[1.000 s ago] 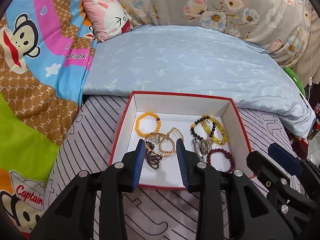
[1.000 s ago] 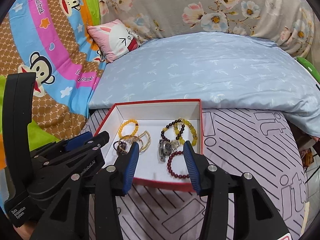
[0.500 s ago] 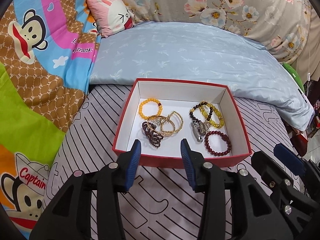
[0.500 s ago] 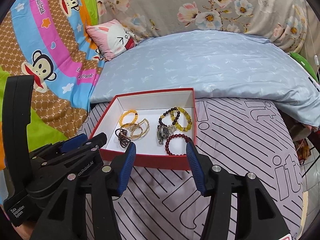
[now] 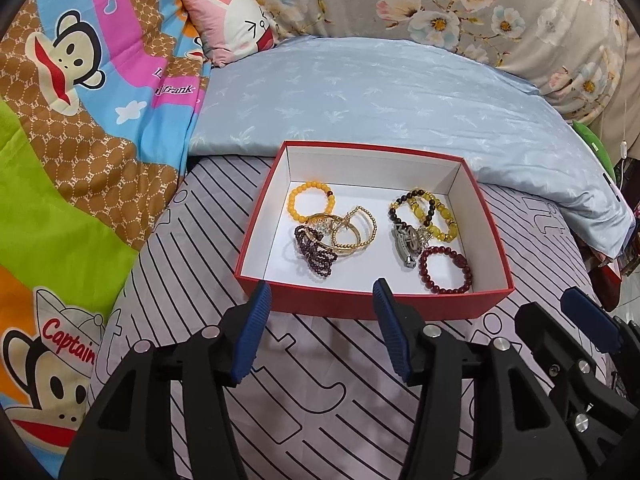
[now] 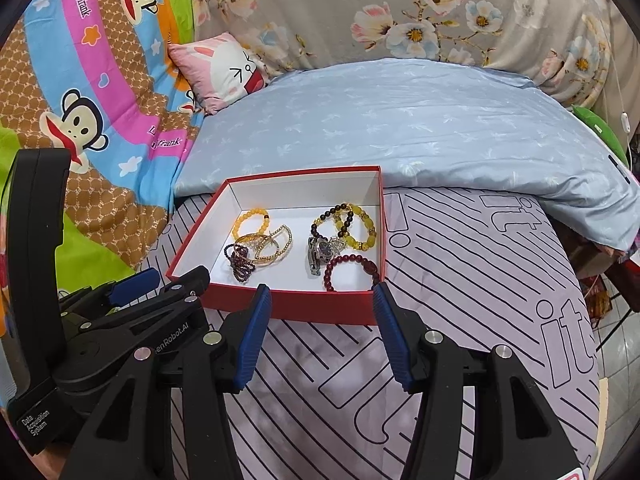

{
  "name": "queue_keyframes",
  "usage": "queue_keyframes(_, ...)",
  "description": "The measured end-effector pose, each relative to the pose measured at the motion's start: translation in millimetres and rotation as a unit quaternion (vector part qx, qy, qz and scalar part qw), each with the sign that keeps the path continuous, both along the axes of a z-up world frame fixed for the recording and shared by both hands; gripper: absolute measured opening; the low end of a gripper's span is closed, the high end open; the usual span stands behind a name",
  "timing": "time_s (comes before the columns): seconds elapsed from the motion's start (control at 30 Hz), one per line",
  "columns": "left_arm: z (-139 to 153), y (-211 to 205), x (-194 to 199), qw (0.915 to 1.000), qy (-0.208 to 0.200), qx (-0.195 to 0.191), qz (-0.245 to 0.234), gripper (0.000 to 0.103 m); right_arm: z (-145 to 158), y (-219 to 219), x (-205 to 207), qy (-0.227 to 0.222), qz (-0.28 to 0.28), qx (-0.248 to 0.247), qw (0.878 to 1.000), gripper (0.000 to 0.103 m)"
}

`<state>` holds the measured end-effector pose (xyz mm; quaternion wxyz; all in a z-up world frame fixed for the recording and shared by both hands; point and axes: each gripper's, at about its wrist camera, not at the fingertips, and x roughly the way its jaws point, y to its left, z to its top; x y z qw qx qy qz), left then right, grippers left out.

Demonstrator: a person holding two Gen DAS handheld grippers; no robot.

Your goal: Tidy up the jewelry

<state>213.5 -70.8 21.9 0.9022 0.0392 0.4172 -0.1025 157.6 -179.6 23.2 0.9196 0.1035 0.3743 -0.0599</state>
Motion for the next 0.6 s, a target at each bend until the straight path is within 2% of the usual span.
queue_keyframes(0.6, -2.4, 0.3, -4.9, 0.9999, 0.001, 0.016, 0.003, 0.051, -6.5, 3.0, -4.0, 0.01, -0.003, -0.003, 1.0, 0.052)
